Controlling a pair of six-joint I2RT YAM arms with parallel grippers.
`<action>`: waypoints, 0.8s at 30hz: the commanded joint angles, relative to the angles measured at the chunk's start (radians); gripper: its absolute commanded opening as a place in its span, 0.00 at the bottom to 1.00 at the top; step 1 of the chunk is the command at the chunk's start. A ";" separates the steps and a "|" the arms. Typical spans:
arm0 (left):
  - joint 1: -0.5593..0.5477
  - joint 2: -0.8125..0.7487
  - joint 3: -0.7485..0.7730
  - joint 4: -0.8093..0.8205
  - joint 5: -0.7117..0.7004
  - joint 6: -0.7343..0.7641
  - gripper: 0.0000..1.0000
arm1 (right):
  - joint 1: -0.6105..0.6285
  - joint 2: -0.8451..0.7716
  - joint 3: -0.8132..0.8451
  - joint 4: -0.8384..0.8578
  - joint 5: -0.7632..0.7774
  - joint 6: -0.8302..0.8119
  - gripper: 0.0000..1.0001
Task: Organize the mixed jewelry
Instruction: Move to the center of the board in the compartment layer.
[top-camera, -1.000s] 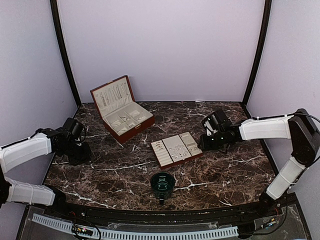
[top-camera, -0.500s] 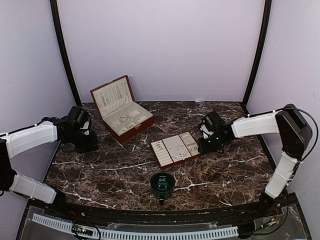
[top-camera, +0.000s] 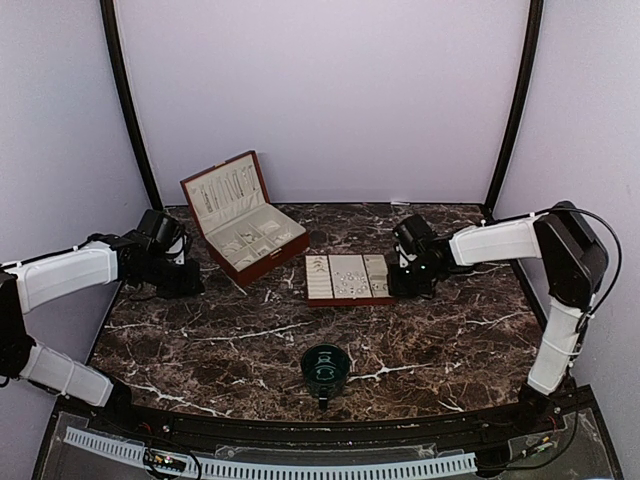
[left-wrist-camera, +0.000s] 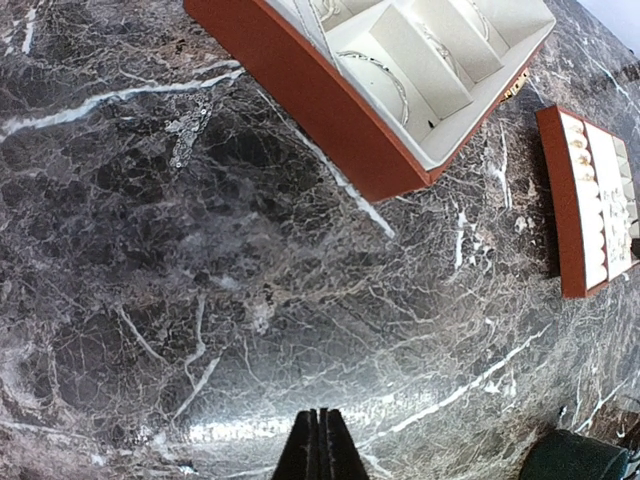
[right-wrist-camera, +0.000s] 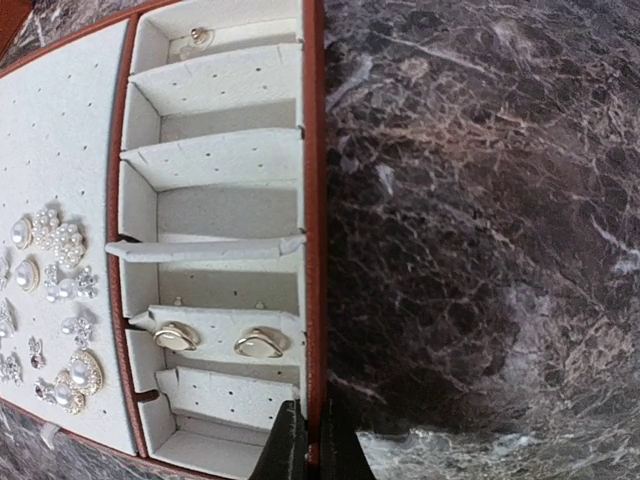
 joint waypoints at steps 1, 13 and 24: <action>0.002 -0.006 -0.013 0.051 0.037 0.026 0.00 | 0.008 0.053 0.114 0.009 0.032 0.128 0.00; 0.002 0.053 0.008 0.040 0.019 0.040 0.00 | -0.007 0.204 0.344 -0.144 0.163 0.162 0.00; -0.003 0.075 0.058 0.050 0.110 -0.031 0.00 | -0.046 0.112 0.288 -0.244 0.270 0.120 0.00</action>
